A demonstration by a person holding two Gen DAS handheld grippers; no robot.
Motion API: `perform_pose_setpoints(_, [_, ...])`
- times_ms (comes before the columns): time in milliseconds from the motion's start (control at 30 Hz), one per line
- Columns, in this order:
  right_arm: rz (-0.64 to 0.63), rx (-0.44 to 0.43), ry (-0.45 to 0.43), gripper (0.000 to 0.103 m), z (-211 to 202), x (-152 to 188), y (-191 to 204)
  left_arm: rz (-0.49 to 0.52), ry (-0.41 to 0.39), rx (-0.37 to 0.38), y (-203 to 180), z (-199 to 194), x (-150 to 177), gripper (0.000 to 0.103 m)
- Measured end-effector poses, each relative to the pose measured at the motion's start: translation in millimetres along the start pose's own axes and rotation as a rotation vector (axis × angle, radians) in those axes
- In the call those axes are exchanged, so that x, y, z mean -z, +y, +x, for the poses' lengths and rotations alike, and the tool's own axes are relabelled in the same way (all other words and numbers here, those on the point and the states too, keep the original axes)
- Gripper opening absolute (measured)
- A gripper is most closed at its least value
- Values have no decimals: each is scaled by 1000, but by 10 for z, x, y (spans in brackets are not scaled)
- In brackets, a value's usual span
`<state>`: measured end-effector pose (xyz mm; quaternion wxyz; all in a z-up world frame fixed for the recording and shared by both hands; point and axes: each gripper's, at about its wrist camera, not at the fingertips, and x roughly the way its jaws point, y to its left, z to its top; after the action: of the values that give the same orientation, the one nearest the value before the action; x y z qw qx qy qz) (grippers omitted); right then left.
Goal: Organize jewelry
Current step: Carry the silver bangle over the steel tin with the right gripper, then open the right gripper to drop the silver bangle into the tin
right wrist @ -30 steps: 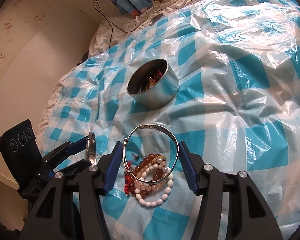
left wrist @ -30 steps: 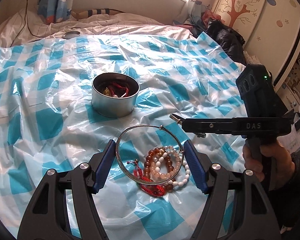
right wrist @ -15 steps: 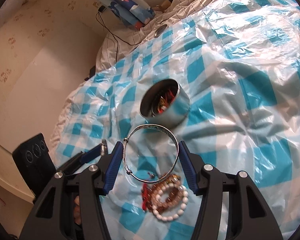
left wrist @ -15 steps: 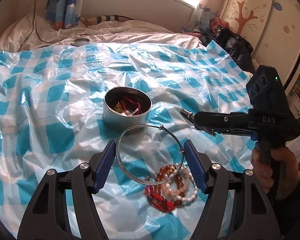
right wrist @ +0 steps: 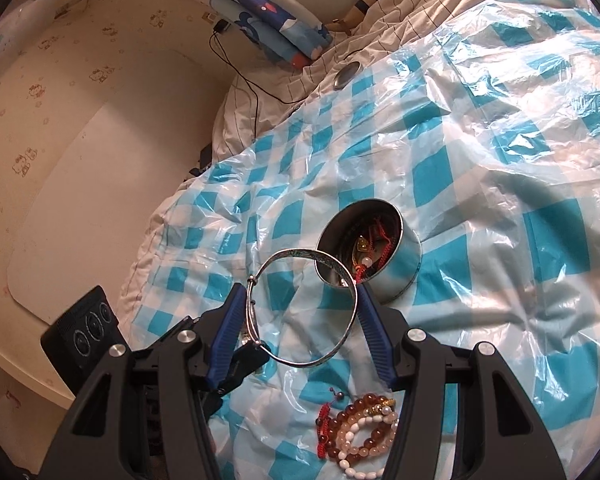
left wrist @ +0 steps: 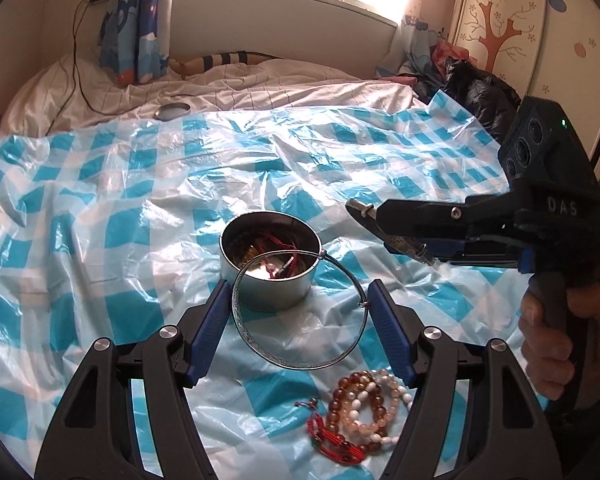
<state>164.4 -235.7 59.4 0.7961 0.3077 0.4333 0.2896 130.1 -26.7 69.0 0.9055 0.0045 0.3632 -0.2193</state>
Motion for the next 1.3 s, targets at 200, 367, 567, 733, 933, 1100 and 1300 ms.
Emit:
perform_pose_setpoints(200, [9, -10, 5, 56, 88, -38, -33, 21, -10, -38, -21, 44, -24, 66])
perform_pose_setpoints(367, [1, -24, 1, 56, 127, -78, -45, 49, -30, -70, -40, 55, -66, 66])
perform_pose_setpoints(567, [0, -35, -6, 56, 177, -164, -79, 76, -46, -90, -60, 116, -125, 66])
perform_pose_setpoints(733, [0, -53, -23, 56, 220, -251, -103, 89, -51, -111, -42, 182, -156, 66])
perform_pose_setpoints(933, [-16, -47, -38, 56, 286, -365, -103, 67, -83, -111, 32, 311, -265, 66])
perform_pose_setpoints(1100, [-17, -27, -45, 56, 308, -390, -161, 39, -75, -99, 112, 590, -331, 66])
perform_pose_setpoints(1300, [-25, 12, -29, 56, 420, -371, -207, 3, 34, -53, 171, 993, -216, 66])
